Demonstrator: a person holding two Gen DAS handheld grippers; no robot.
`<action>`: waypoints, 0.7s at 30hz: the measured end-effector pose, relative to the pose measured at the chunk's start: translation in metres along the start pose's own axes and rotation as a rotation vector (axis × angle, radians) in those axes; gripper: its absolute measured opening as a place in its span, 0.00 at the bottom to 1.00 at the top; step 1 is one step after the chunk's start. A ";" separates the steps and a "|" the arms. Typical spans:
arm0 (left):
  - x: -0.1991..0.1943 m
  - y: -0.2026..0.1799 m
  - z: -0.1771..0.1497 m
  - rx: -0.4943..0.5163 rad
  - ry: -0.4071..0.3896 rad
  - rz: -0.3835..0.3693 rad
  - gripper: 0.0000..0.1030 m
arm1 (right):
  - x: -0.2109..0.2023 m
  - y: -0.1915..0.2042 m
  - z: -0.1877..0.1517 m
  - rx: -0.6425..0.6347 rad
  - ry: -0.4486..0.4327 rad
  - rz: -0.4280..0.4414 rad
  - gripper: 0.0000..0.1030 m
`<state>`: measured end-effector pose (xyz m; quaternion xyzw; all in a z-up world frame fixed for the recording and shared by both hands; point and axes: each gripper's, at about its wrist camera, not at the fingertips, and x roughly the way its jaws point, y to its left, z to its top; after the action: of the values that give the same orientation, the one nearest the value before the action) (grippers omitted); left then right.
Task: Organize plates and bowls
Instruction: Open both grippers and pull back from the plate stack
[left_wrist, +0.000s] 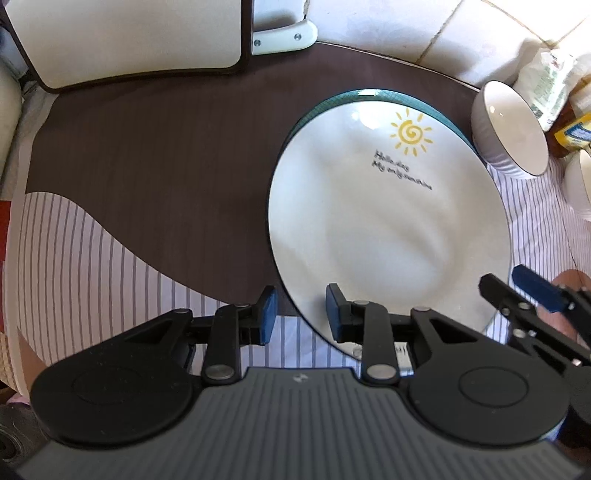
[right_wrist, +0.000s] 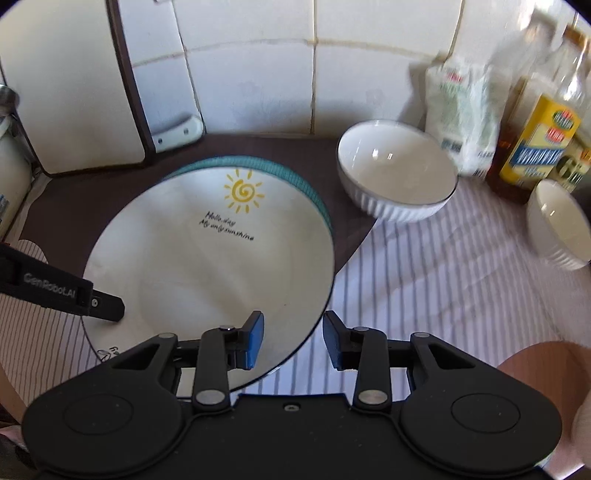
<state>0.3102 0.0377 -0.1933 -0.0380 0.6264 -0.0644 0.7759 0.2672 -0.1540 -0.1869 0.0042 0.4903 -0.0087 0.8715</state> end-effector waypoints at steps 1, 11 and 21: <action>-0.002 0.000 -0.002 0.001 -0.005 -0.005 0.27 | -0.005 0.000 -0.001 -0.011 -0.011 0.005 0.40; -0.020 -0.009 -0.026 0.036 -0.008 0.001 0.26 | -0.051 -0.004 -0.017 -0.052 -0.153 0.113 0.40; -0.070 -0.043 -0.047 0.171 -0.053 -0.009 0.40 | -0.098 -0.025 -0.042 -0.036 -0.256 0.164 0.48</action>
<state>0.2470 0.0062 -0.1293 0.0240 0.5979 -0.1200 0.7922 0.1797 -0.1773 -0.1253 0.0276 0.3730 0.0707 0.9247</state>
